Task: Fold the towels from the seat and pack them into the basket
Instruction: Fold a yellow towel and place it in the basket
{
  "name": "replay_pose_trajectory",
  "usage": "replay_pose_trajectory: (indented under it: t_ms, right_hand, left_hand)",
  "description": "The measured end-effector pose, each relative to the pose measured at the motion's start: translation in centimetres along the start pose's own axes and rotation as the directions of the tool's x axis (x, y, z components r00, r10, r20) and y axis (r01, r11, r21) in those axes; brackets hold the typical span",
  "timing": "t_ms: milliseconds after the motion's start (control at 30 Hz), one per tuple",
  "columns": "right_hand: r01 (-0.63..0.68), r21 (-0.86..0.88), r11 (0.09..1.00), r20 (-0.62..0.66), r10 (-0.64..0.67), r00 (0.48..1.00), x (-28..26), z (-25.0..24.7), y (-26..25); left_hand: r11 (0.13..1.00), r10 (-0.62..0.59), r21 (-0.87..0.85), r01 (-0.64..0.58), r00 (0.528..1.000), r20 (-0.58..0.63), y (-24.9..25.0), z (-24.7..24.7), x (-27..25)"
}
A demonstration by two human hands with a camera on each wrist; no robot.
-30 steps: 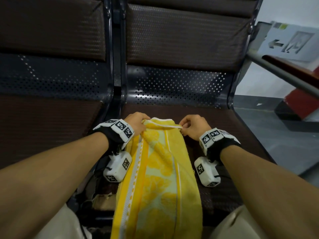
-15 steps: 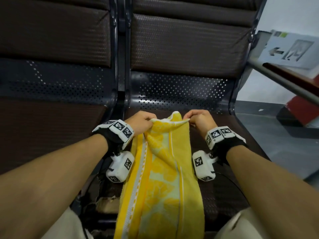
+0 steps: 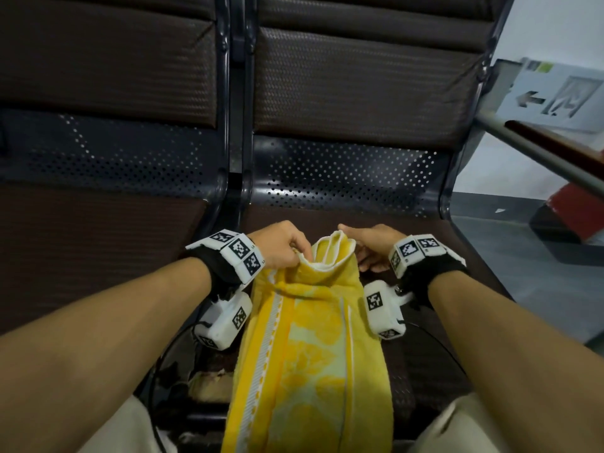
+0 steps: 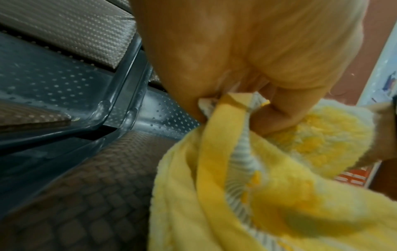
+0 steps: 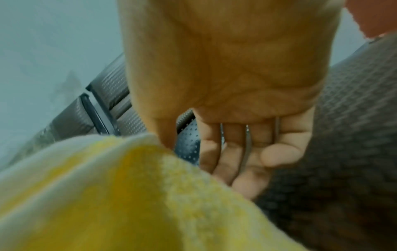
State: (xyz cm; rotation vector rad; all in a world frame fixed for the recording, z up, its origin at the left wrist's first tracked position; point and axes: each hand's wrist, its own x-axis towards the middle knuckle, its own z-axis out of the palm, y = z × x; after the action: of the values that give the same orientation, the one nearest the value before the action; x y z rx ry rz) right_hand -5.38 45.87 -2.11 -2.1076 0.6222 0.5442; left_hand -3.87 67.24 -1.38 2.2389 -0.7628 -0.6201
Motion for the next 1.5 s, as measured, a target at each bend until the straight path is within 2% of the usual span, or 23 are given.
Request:
replay_pose_trajectory:
  t_ms: [100, 200, 233, 300, 367, 400, 467, 500, 567, 633, 733, 867, 933, 1000, 1033, 1100, 1167, 1267, 1367, 1433, 1500]
  right_hand:
    - [0.059, 0.016, 0.998, 0.052, -0.06, 0.997, -0.3, 0.1, -0.7]
    - [0.186, -0.08, 0.979, -0.038, -0.189, 0.981, -0.5, 0.2, -1.3]
    - [0.247, -0.124, 0.961, -0.107, -0.261, 0.959, -0.5, 0.1, -1.3]
    - [0.375, -0.165, 0.912, -0.257, -0.407, 0.877, -0.4, -0.2, -1.3]
    - [0.486, -0.116, 0.866, -0.376, -0.491, 0.786, -0.4, -0.5, -1.3]
    - [0.518, -0.054, 0.854, -0.419, -0.49, 0.764, -0.3, -0.5, -1.4]
    - [0.511, 0.047, 0.859, -0.455, -0.437, 0.776, -0.3, -0.5, -1.4]
    - [0.479, 0.04, 0.877, -0.443, -0.415, 0.795, -0.3, -0.3, -1.2]
    - [0.407, -0.082, 0.91, -0.36, -0.407, 0.839, -0.5, -0.1, -0.7]
    - [0.377, -0.261, 0.888, -0.242, -0.439, 0.865, -1.2, 0.2, 0.0]
    - [0.38, -0.474, 0.794, -0.065, -0.462, 0.884, -3.3, 0.9, 0.5]
    - [0.391, -0.526, 0.755, 0.016, -0.451, 0.892, -6.9, 1.4, 1.0]
    - [0.395, -0.561, 0.727, 0.036, -0.455, 0.89, -8.5, 1.6, 1.6]
    - [0.4, -0.592, 0.7, 0.09, -0.435, 0.896, -10.0, 2.1, 2.5]
    - [0.403, -0.602, 0.689, 0.13, -0.414, 0.901, -10.6, 2.5, 3.1]
    - [0.397, -0.625, 0.672, 0.181, -0.37, 0.911, -11.4, 3.6, 4.1]
    - [0.379, -0.655, 0.654, 0.176, -0.355, 0.918, -11.7, 4.6, 4.7]
    - [0.332, -0.658, 0.676, 0.096, -0.362, 0.927, -11.8, 5.5, 4.9]
    - [0.277, -0.665, 0.693, 0.042, -0.336, 0.941, -12.0, 6.0, 4.7]
    - [0.246, -0.693, 0.678, 0.027, -0.316, 0.948, -12.3, 6.3, 4.4]
    - [0.226, -0.726, 0.65, 0.031, -0.298, 0.954, -12.7, 6.7, 4.2]
  left_hand:
    - [0.999, 0.026, 0.03, -0.026, 0.999, 0.028, 0.4, 0.3, -0.1]
    - [0.996, 0.022, 0.092, -0.02, 0.999, -0.024, 0.2, 0.4, -0.3]
    - [0.992, 0.017, 0.125, -0.008, 0.998, -0.065, 0.1, 0.3, -0.3]
    - [0.984, 0.011, 0.179, 0.018, 0.987, -0.16, -0.3, 0.0, -0.2]
    - [0.981, 0.004, 0.186, 0.044, 0.968, -0.249, -0.7, -0.4, 0.0]
    - [0.978, -0.011, 0.194, 0.071, 0.956, -0.294, -0.9, -0.6, 0.1]
    - [0.952, -0.085, 0.246, 0.18, 0.932, -0.352, -1.3, -0.7, 0.6]
    - [0.924, -0.138, 0.291, 0.249, 0.925, -0.355, -1.5, -0.6, 0.9]
    - [0.872, -0.202, 0.363, 0.33, 0.916, -0.347, -1.4, -0.6, 1.2]
    - [0.874, -0.168, 0.38, 0.304, 0.921, -0.351, -0.9, -0.7, 0.9]
    - [0.903, -0.091, 0.377, 0.206, 0.949, -0.302, 0.3, -0.3, -0.4]
    - [0.926, -0.045, 0.362, 0.107, 0.983, -0.175, 1.3, 1.7, -3.6]
    - [0.909, -0.06, 0.39, 0.147, 0.972, -0.227, 0.9, 2.8, -5.3]
    - [0.912, -0.145, 0.312, 0.265, 0.922, -0.359, 0.1, 3.6, -6.9]
    - [0.913, -0.219, 0.243, 0.327, 0.897, -0.385, -0.3, 3.9, -7.7]
    - [0.898, -0.341, 0.166, 0.408, 0.883, -0.324, -0.7, 4.7, -9.0]
    - [0.891, -0.367, 0.162, 0.424, 0.883, -0.293, -0.7, 5.3, -9.8]
    - [0.891, -0.392, 0.097, 0.443, 0.86, -0.326, -0.2, 5.7, -10.2]
    - [0.906, -0.391, -0.01, 0.424, 0.826, -0.405, 0.2, 5.3, -10.6]
    - [0.914, -0.359, 0.001, 0.405, 0.811, -0.463, 0.0, 4.9, -11.4]
    - [0.915, -0.355, 0.036, 0.403, 0.842, -0.407, -0.5, 4.9, -12.3]
